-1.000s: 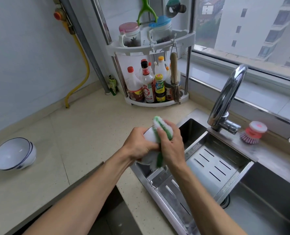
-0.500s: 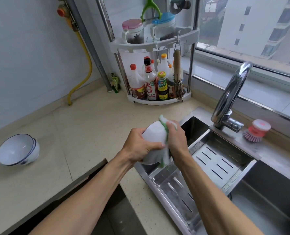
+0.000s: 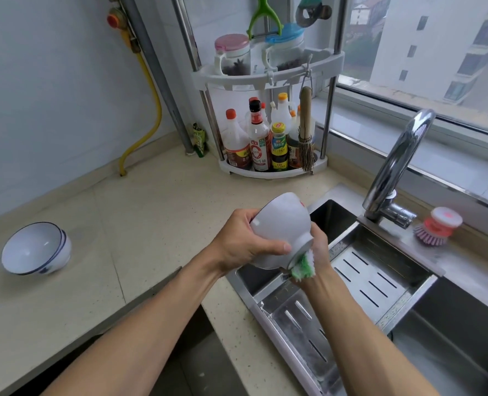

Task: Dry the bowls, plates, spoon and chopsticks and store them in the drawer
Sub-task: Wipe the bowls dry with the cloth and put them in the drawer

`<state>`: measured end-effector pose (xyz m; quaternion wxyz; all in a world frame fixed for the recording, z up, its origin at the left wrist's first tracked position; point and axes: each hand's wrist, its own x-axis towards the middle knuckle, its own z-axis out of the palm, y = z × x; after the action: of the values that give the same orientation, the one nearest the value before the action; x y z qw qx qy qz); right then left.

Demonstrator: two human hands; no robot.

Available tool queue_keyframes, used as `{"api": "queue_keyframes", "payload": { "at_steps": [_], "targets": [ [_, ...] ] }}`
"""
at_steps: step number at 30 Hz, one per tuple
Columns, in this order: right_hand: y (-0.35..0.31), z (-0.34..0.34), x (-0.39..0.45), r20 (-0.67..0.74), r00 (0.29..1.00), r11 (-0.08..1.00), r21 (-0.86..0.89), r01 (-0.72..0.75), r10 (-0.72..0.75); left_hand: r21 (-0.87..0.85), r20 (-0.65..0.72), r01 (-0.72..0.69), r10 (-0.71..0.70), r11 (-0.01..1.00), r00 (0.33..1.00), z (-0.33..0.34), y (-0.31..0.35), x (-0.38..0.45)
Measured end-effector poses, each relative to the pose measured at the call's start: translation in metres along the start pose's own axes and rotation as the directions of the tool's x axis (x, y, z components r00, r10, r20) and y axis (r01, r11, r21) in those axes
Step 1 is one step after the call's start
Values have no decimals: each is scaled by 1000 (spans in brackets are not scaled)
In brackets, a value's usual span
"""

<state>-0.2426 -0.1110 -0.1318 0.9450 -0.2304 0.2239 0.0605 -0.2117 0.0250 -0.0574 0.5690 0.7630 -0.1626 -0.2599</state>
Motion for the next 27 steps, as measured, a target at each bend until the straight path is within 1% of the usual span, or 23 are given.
{"api": "queue_keyframes", "payload": {
  "at_steps": [2,4,5,6,7,8,9,10,11,12,13,15,16,17,18,20,21,22,24,25,26,27],
  "targets": [
    [-6,1,1,-52,998,998,-57,-31,28,72,22,42,-44,996,999,-5,3,5],
    [-13,4,2,-61,998,986,-165,-12,2,114,-20,79,-77,990,997,-6,6,10],
    [-16,6,2,-83,995,969,-246,35,-57,121,-48,96,-91,988,995,-5,5,12],
    [-18,5,5,-111,982,933,-343,107,-153,109,-75,109,-101,988,992,-5,5,14],
    [-19,8,5,-121,955,870,-457,188,-270,86,-100,116,-107,990,989,-4,4,14],
    [-18,11,3,-81,918,758,-595,268,-388,67,-124,118,-109,991,986,-3,2,13],
    [-14,16,0,20,871,590,-729,348,-490,67,-142,112,-102,991,985,-3,1,14],
    [-6,19,-4,143,826,415,-810,414,-546,78,-155,110,-97,991,983,-2,-1,13],
    [2,20,-6,225,785,295,-839,457,-578,90,-161,106,-91,990,983,-1,-3,12],
    [7,18,-6,250,758,255,-839,480,-603,98,-159,100,-83,990,984,1,-4,11],
    [6,16,-6,204,764,305,-830,467,-613,117,-153,95,-77,989,985,4,-4,9],
    [-5,15,-1,25,840,521,-774,359,-542,180,-153,98,-71,979,986,6,-6,6],
    [-8,13,2,-25,867,571,-762,306,-498,195,-157,107,-77,975,985,6,-6,4],
    [-9,13,0,-20,871,568,-766,302,-490,191,-157,102,-72,976,985,5,-6,4],
    [-5,14,-2,37,857,510,-791,340,-514,178,-164,96,-66,979,984,4,-6,5],
    [8,18,-6,183,809,320,-852,414,-559,163,-179,90,-61,982,982,4,-5,7],
    [12,17,-6,207,795,295,-852,433,-570,167,-178,89,-58,982,982,4,-5,7],
    [9,16,-4,171,804,347,-836,424,-570,186,-169,85,-54,979,984,5,-4,6],
    [-3,14,2,14,853,549,-760,348,-521,242,-149,91,-55,966,987,6,-5,4],
    [-7,11,4,-23,871,584,-750,310,-491,245,-153,100,-63,964,986,6,-6,3],
    [-7,11,3,-3,873,556,-772,309,-488,230,-157,101,-65,968,985,6,-6,3],
    [-5,13,0,72,861,476,-809,346,-503,203,-166,96,-62,974,984,5,-7,3]
  ]
}}
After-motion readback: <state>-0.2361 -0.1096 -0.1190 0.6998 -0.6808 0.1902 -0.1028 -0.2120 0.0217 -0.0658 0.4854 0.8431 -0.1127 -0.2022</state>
